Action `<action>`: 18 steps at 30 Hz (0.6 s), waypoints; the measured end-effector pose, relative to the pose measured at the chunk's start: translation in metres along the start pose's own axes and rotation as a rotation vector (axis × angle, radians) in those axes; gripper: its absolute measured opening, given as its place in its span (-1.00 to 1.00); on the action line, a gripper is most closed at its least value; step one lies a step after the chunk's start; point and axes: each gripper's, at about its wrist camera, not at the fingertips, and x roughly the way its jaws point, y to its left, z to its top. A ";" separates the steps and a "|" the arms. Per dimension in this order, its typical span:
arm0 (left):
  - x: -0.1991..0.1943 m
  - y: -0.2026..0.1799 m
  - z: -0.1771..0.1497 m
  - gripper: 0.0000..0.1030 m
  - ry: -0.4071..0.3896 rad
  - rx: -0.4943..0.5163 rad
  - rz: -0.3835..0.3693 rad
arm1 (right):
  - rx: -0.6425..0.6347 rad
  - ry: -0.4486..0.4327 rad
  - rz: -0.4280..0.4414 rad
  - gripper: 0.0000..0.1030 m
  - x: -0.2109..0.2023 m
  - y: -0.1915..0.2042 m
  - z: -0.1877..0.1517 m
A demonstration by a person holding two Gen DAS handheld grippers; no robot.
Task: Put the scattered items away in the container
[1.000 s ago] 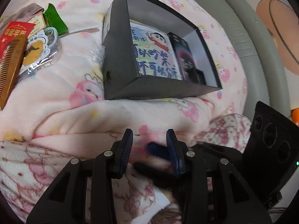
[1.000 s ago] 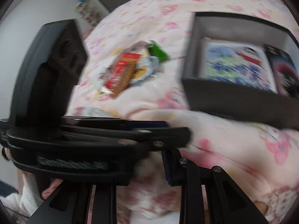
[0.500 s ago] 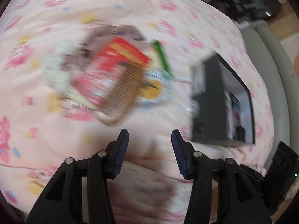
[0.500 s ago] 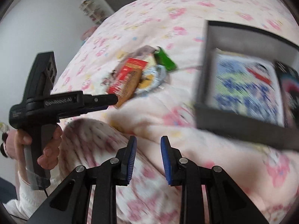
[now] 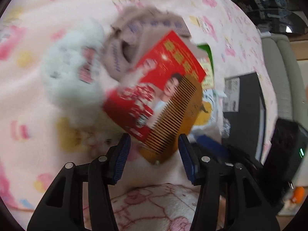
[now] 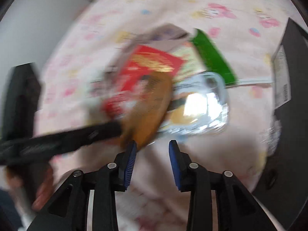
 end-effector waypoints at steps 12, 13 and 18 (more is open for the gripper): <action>0.004 0.011 0.002 -0.14 0.044 0.009 -0.145 | -0.012 -0.096 0.101 -0.76 -0.014 0.004 0.001; 0.002 0.004 -0.001 -0.15 0.038 0.029 -0.146 | -0.010 -0.110 0.108 -0.77 -0.021 0.003 -0.001; -0.006 -0.037 -0.032 -0.15 0.039 0.130 -0.184 | -0.006 -0.193 0.091 -0.80 -0.062 -0.006 -0.020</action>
